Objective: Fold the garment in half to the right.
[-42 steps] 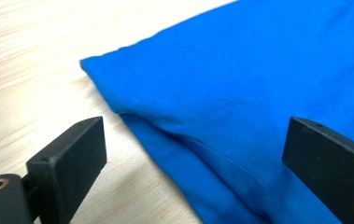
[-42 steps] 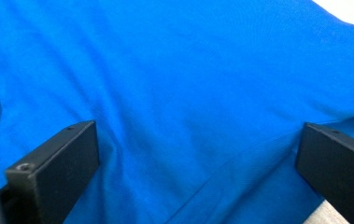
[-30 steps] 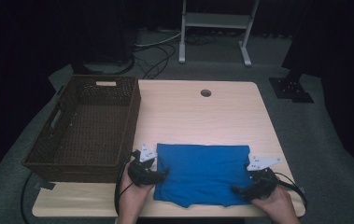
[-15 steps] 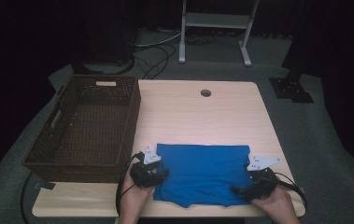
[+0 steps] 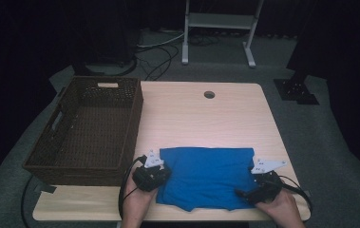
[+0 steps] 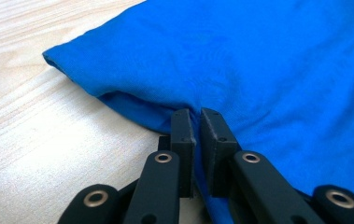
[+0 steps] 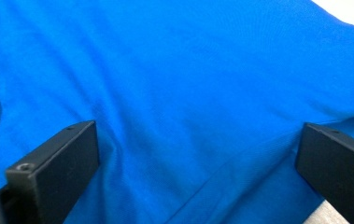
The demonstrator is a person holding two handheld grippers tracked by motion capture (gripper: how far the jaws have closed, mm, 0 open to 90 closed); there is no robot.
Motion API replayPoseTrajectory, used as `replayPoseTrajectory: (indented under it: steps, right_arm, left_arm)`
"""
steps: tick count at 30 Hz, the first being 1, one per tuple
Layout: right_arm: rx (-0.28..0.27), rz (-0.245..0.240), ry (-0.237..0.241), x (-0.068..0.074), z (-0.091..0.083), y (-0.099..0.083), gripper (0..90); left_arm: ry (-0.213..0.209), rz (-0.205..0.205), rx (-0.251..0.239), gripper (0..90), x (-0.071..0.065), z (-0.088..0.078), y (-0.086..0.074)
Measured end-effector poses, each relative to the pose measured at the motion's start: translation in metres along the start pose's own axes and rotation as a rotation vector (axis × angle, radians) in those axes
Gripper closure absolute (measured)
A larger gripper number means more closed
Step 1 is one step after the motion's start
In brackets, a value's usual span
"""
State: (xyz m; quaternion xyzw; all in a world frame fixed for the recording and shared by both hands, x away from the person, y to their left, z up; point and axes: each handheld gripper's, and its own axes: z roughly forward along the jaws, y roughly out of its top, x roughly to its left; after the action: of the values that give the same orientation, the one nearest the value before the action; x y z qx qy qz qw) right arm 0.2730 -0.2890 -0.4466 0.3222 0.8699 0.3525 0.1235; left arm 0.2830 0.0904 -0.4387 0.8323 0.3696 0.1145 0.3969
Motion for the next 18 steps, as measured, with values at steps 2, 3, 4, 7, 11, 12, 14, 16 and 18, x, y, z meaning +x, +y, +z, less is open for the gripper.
replayPoseTrajectory:
  steps: [2, 3, 4, 7, 11, 12, 14, 16, 18]
  right_arm:
    - [-0.001, 0.0, 0.002, 0.0, 0.0, 0.0, 0.0]
    - [0.001, -0.003, 0.004, -0.001, 0.0, 0.0, 0.0]
    - [0.001, -0.001, 0.009, -0.001, -0.001, 0.0, 0.0]
    - [-0.002, -0.029, 0.005, -0.003, -0.003, 0.0, 0.0]
    - [-0.043, -0.049, 0.006, -0.009, -0.009, 0.002, 0.0]
    - [-0.048, -0.056, 0.009, -0.01, -0.01, 0.003, 0.0]
    - [-0.051, -0.074, 0.023, -0.014, -0.008, 0.005, 0.0]
    - [-0.041, -0.09, 0.068, -0.018, -0.004, 0.007, 0.0]
    - [-0.054, -0.122, 0.121, -0.021, 0.001, 0.011, 0.0]
  left_arm:
    - [0.02, 0.005, 0.001, 85.0, 0.0, -0.001, 0.0]
    - [0.029, 0.006, 0.003, 85.1, 0.0, -0.001, 0.0]
    - [0.037, 0.01, 0.006, 85.1, 0.0, -0.002, 0.0]
    - [0.068, 0.011, 0.012, 85.2, 0.001, -0.003, 0.0]
    - [0.094, 0.005, 0.014, 85.3, 0.003, -0.005, 0.0]
    - [0.108, 0.002, 0.016, 85.3, 0.003, -0.006, 0.0]
    - [0.119, -0.001, 0.022, 85.4, 0.004, -0.007, 0.0]
    - [0.122, 0.0, 0.023, 85.4, 0.003, -0.007, 0.0]
    - [0.125, 0.003, 0.026, 85.4, 0.003, -0.007, 0.0]
